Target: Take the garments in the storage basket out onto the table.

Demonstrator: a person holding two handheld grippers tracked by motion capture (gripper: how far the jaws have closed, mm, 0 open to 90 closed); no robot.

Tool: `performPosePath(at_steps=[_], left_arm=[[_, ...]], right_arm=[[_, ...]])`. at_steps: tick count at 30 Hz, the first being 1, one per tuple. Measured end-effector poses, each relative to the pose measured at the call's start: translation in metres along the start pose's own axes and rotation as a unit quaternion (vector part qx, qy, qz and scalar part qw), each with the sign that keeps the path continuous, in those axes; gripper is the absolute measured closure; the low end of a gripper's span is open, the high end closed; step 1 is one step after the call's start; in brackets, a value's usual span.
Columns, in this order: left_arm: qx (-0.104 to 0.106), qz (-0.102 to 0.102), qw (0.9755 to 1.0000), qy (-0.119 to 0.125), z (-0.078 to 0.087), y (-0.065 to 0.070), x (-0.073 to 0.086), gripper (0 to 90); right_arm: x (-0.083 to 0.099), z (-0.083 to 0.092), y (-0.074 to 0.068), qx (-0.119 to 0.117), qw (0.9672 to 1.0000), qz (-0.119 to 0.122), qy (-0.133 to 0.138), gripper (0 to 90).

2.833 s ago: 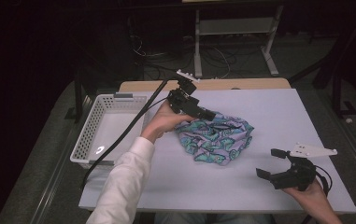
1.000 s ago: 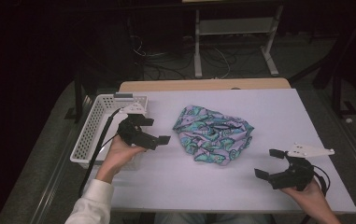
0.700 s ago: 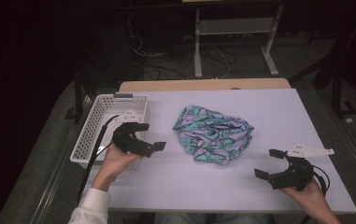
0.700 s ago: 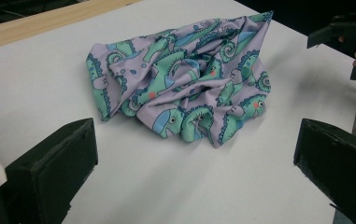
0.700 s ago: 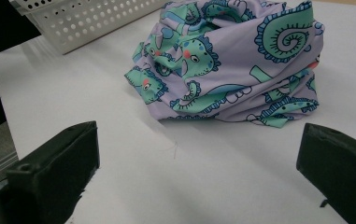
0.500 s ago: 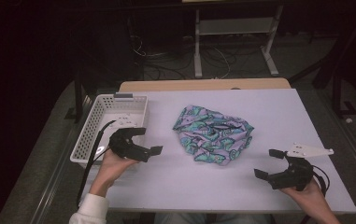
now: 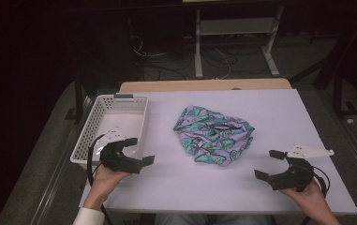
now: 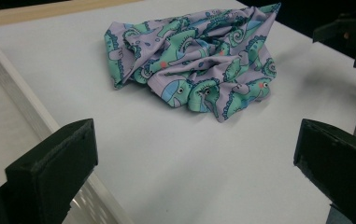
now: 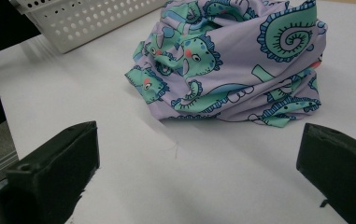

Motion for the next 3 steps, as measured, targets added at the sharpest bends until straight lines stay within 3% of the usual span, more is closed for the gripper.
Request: performPosePath(at_steps=[3], left_arm=[[-0.003, -0.009, 0.9999, -0.006, -0.0010, 0.0020, 0.0000, 0.0]], right_arm=[[-0.0001, 0.0007, 0.0009, 0.001, 1.0000, 0.000, 0.000, 0.0]])
Point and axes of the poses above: each handheld gripper's, and its own axes: z roughly backward along the jaws, x roughly out of its underside, y roughly to its right, the point moved 2 cm from there along -z, roughly forward along the jaws, and after that the axes turned 11 degrees about y, right-handed, at the moved point
